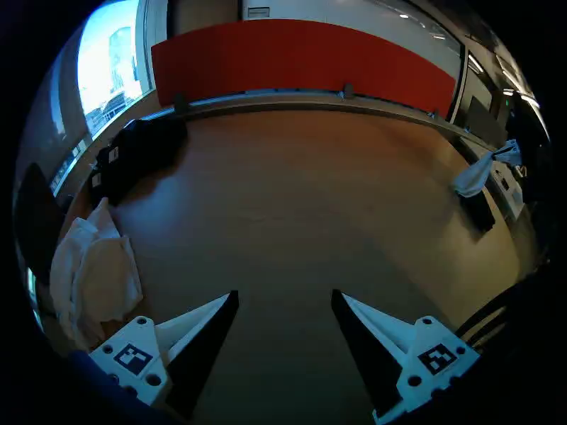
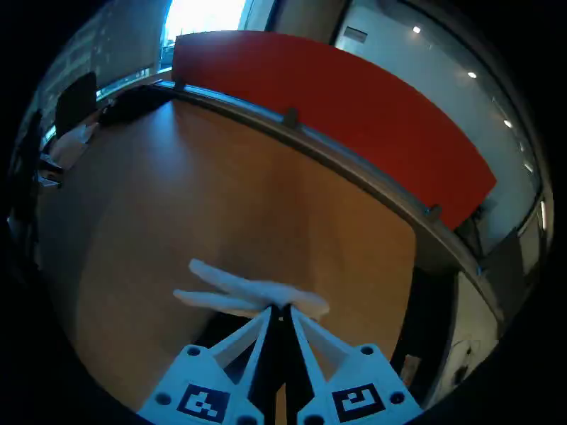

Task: Fold towel

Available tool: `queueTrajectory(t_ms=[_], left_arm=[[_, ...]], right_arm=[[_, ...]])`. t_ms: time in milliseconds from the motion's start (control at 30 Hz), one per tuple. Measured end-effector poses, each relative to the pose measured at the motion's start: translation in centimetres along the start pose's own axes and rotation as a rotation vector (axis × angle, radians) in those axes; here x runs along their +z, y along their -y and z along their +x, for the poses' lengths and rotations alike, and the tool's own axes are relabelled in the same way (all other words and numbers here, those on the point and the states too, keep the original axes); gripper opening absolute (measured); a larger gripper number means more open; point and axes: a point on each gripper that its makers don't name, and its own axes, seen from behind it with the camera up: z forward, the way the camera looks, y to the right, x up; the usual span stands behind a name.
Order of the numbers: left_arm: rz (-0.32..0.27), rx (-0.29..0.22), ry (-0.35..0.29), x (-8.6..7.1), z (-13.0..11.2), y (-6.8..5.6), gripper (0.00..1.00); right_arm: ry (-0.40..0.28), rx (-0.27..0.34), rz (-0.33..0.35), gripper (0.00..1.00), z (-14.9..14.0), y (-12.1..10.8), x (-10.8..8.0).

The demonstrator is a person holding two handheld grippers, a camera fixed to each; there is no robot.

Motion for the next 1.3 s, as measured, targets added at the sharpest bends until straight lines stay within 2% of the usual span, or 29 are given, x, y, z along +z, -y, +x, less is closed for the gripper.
queueTrajectory(t_ms=[267,367,700,1300], left_arm=[[-0.006,0.008,0.007,-0.1,-0.4,-0.1,0.97],[-0.007,0.014,0.011,-0.1,-0.5,-0.1,0.97],[-0.008,0.024,0.009,-0.2,-0.4,-0.3,0.97],[0.01,0.025,0.019,-0.5,-1.1,0.7,0.97]], right_arm=[[0.101,0.025,-0.02,0.05,-6.9,0.4,-0.9],[0.122,0.044,-0.026,0.05,-8.5,0.8,-0.9],[0.17,0.091,-0.044,0.05,-11.4,1.4,-0.3],[0.305,0.194,-0.087,0.05,-17.3,2.8,2.1]])
